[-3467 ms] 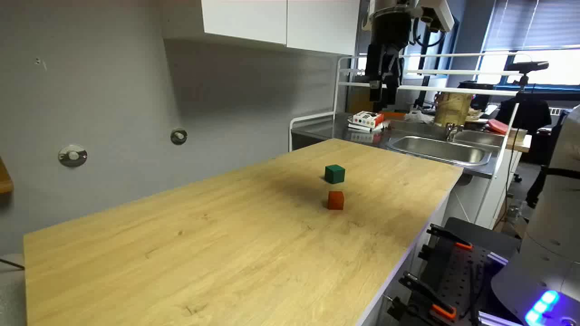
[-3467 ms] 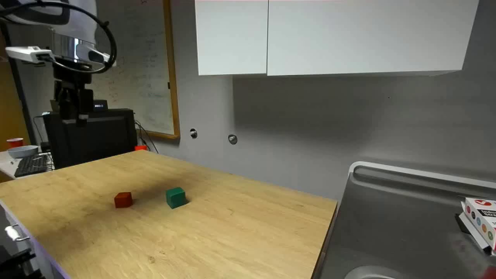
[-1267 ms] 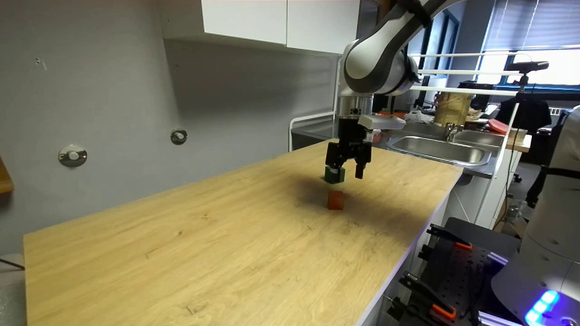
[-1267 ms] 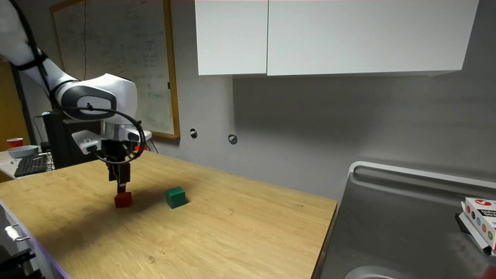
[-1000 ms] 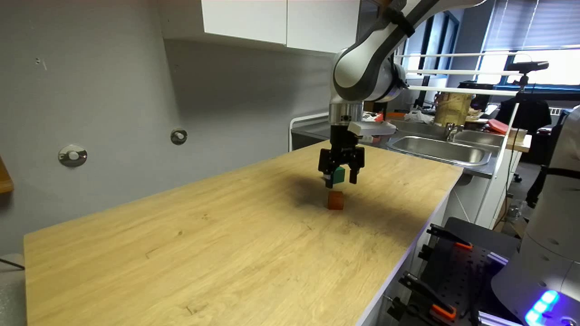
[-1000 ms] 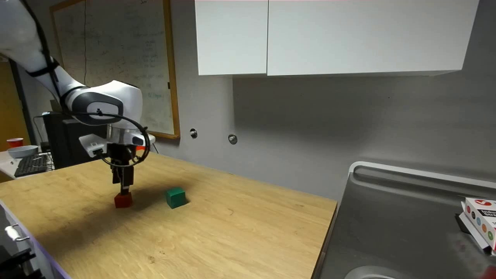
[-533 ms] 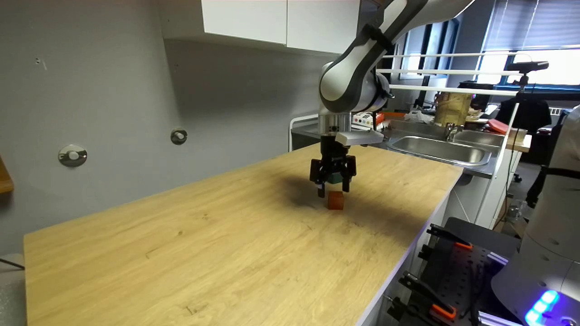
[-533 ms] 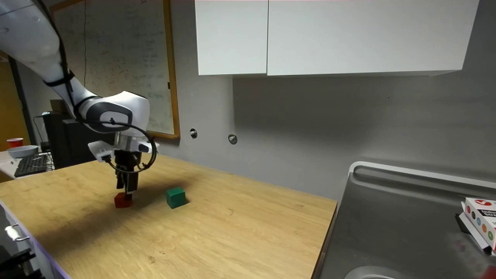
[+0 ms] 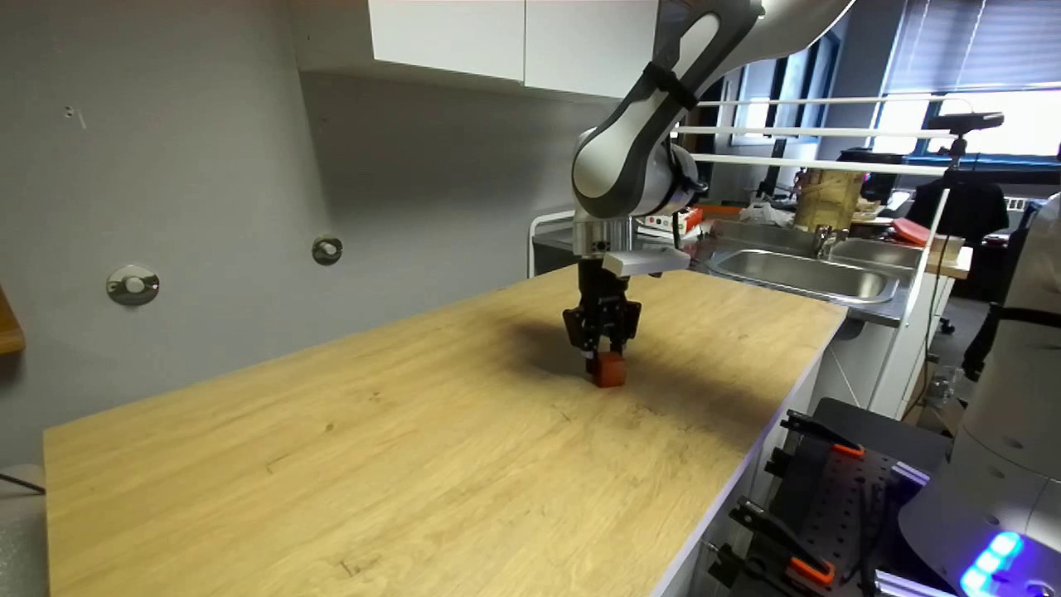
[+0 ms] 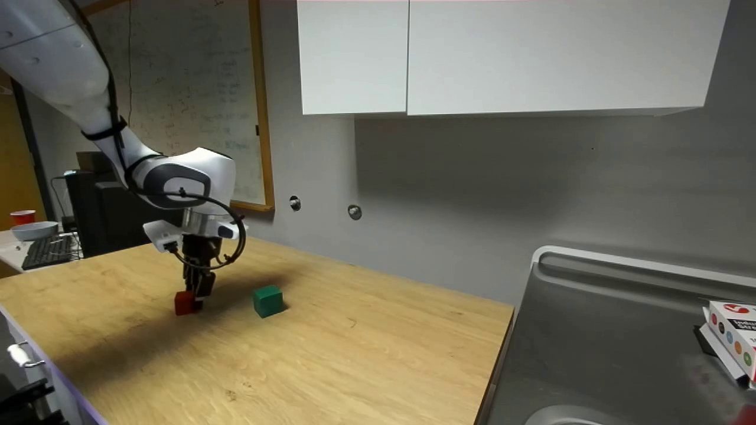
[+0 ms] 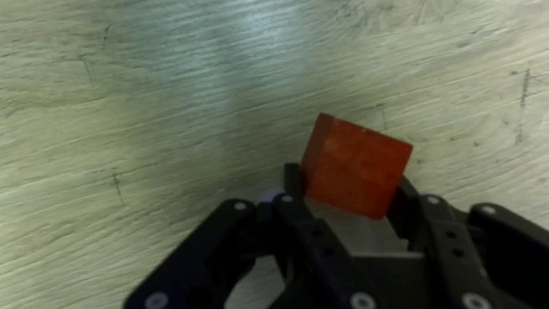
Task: Put the orange block on top of the green block
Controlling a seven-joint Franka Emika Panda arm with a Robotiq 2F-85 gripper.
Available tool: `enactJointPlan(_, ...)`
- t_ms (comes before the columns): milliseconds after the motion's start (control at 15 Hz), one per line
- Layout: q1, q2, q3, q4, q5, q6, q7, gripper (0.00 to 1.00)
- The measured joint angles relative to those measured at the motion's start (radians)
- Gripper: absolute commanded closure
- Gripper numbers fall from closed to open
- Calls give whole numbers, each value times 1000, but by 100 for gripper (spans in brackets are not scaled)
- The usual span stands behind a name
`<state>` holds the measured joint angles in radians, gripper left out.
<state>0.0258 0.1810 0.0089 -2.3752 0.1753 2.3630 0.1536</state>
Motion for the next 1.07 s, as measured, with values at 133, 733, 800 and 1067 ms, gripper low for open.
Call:
enactJointPlan(133,0,1,0,8,-1,0,4,77)
enactJointPlan(733,-18,-47,-38,99,-57,-35,36,81)
enactJointPlan(800,-24,-57,-45,111,-65,-43,36,81)
enactJointPlan(1067,-59,-75,-72,152,-81,-72,36,81)
